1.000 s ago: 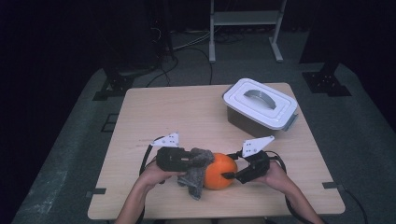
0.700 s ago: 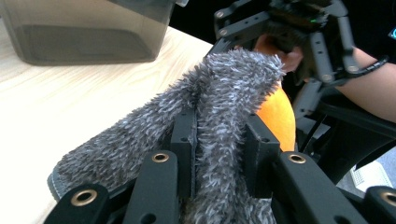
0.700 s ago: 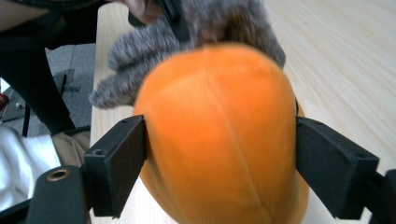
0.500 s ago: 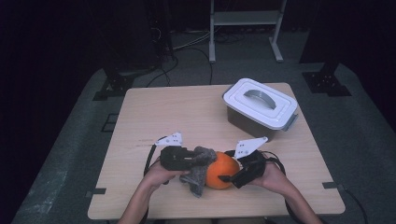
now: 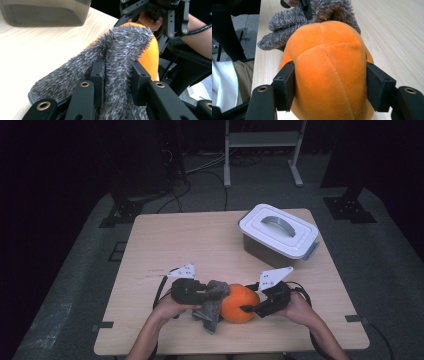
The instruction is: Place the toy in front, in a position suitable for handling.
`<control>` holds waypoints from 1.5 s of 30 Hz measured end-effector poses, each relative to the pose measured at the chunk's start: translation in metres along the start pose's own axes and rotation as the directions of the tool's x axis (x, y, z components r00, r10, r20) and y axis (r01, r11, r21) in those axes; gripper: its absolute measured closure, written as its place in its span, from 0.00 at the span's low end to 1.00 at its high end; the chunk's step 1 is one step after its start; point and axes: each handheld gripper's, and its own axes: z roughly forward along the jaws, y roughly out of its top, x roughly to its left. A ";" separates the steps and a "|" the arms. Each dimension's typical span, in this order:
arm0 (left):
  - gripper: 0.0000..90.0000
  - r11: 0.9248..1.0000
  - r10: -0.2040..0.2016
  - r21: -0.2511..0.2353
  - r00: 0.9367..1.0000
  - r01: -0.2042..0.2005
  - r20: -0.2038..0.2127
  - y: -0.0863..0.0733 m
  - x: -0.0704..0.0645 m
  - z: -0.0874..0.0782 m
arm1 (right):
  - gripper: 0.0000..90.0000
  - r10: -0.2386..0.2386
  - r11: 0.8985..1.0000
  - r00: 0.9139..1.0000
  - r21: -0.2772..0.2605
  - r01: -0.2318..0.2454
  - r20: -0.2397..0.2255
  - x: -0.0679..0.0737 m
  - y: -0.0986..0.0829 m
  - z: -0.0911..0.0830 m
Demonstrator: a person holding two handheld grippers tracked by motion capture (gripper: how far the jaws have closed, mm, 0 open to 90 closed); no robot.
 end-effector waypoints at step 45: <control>0.76 0.999 0.031 -0.008 0.999 -0.031 -0.015 0.013 -0.013 0.006 | 0.16 0.020 0.999 0.997 0.026 -0.022 0.077 0.006 0.016 0.001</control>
